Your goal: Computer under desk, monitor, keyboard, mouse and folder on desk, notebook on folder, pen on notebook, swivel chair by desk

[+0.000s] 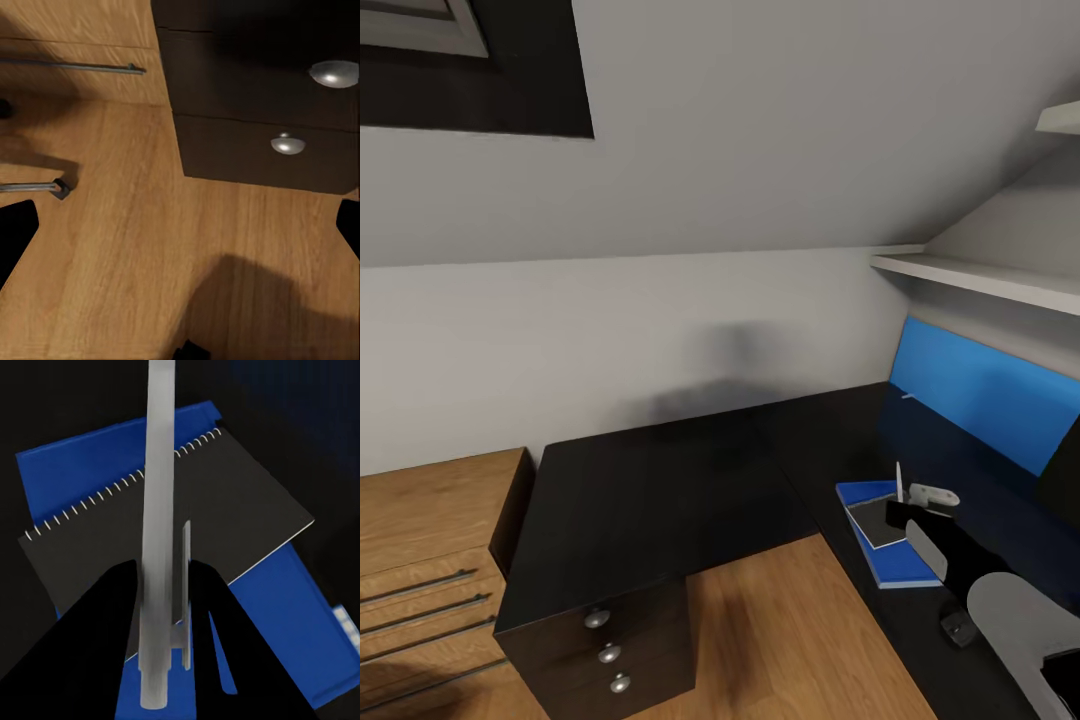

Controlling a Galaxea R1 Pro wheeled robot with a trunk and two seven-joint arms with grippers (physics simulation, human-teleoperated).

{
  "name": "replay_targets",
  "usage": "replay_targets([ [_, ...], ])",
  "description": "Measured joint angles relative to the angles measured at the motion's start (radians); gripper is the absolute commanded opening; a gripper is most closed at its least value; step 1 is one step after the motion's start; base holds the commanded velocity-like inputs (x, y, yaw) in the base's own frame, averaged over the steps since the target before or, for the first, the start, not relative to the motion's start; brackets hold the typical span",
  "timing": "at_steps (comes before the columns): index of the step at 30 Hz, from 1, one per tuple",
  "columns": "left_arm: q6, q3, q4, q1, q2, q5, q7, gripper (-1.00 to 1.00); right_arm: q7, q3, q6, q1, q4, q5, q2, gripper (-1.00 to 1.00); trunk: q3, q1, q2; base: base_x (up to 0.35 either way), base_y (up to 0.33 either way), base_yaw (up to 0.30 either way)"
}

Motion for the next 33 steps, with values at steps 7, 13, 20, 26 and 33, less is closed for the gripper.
replay_targets([
  [7, -0.008, 0.000, 0.059, 0.000, -0.003, -0.008, 0.002, 1.00, 0.000, -0.001, 0.000, 0.000, 0.001, 0.000, 0.000, -1.00, 0.000, 0.000, 0.000, 0.004, 0.000, 0.000],
  [13, -0.065, 0.000, 0.080, 0.000, -0.005, -0.008, 0.006, 1.00, 0.000, -0.002, 0.004, 0.000, 0.000, 0.000, 0.000, -1.00, -0.016, 0.019, -0.035, 0.000, 0.000, 0.000],
  [20, -0.092, -0.002, 0.115, 0.000, -0.005, -0.009, 0.008, 1.00, 0.001, -0.002, 0.007, 0.000, 0.000, 0.000, 0.000, -1.00, -0.038, 0.046, -0.084, 0.000, 0.000, 0.000],
  [26, -0.094, -0.002, 0.122, 0.000, -0.005, -0.010, 0.009, 1.00, 0.001, -0.002, 0.009, 0.000, 0.000, 0.000, 0.000, -1.00, -0.056, 0.069, -0.126, 0.000, 0.000, 0.000],
  [33, -0.095, -0.001, 0.123, 0.000, -0.005, -0.010, 0.009, 1.00, 0.002, -0.002, 0.066, 0.000, -0.003, 0.001, 0.000, -1.00, -0.078, 0.096, -0.175, 0.000, 0.000, 0.000],
])
